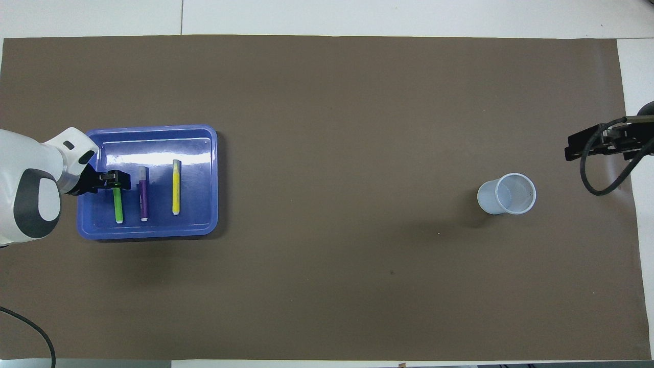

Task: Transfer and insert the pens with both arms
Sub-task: 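Reach the left gripper down and grasp the green pen in the tray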

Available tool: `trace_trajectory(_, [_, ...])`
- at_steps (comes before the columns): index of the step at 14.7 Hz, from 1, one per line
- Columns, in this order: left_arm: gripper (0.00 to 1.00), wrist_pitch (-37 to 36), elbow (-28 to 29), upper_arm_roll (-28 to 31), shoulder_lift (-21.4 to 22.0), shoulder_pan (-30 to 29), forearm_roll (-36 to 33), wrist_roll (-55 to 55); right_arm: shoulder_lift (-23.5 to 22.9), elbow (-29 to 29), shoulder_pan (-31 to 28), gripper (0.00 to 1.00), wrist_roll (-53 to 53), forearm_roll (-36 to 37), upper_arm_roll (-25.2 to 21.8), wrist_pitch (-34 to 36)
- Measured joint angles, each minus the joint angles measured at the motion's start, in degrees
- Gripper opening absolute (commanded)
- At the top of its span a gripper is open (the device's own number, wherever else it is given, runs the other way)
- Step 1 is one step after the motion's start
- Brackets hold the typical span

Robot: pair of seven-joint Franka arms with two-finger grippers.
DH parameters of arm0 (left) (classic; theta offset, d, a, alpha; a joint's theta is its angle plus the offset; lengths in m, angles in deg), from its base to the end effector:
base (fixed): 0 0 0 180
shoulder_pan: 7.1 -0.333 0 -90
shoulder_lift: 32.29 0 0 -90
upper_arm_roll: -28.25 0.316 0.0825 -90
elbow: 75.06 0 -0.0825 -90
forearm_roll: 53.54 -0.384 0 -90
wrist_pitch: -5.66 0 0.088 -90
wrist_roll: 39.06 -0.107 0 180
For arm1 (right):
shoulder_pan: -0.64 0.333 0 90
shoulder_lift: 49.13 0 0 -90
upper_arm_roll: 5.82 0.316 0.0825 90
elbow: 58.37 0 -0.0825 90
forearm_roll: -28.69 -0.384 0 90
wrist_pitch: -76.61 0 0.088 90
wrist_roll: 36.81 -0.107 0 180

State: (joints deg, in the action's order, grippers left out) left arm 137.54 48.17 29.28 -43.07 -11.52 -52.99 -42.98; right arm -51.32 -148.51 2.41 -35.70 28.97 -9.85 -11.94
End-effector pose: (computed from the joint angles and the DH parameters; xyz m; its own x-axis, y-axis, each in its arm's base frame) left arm 0.5551 0.0527 0.3104 0.9988 0.0328 -0.0368 0.0331 -0.9994 0.0061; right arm 0.5619 -0.0220 0.5999 0.9976 -0.0202 -0.0660 -0.0199 -0.9998 0.0063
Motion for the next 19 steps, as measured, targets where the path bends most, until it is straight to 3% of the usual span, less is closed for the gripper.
trace_trajectory(2, [0.76, 0.00, 0.00, -0.01, -0.09, -0.27, 0.02, 0.00, 0.00, 0.00, 0.00, 1.00, 0.00, 0.00, 0.00, 0.00])
trace_trajectory(8, [0.54, 0.00, 0.00, -0.01, -0.55, -0.59, 2.58, 0.00, 0.00, 0.00, 0.00, 1.00, 0.00, 0.00, 0.00, 0.00])
trace_trajectory(11, [0.31, 0.00, 0.00, -0.13, -1.04, -0.57, 2.94, 0.03, 0.00, 0.00, 0.00, 1.00, 0.00, 0.00, 0.00, 0.00])
trace_trajectory(14, [0.00, 0.00, -0.15, -0.08, -1.10, -0.59, 2.94, 0.04, 0.00, 0.00, 0.00, 1.00, 0.00, 0.00, 0.00, 0.00])
trace_trajectory(19, [0.00, -0.01, -0.22, -0.03, -1.10, -0.66, 2.96, 0.05, 0.00, 0.00, 0.00, 1.00, 0.00, 0.00, 0.00, 0.00])
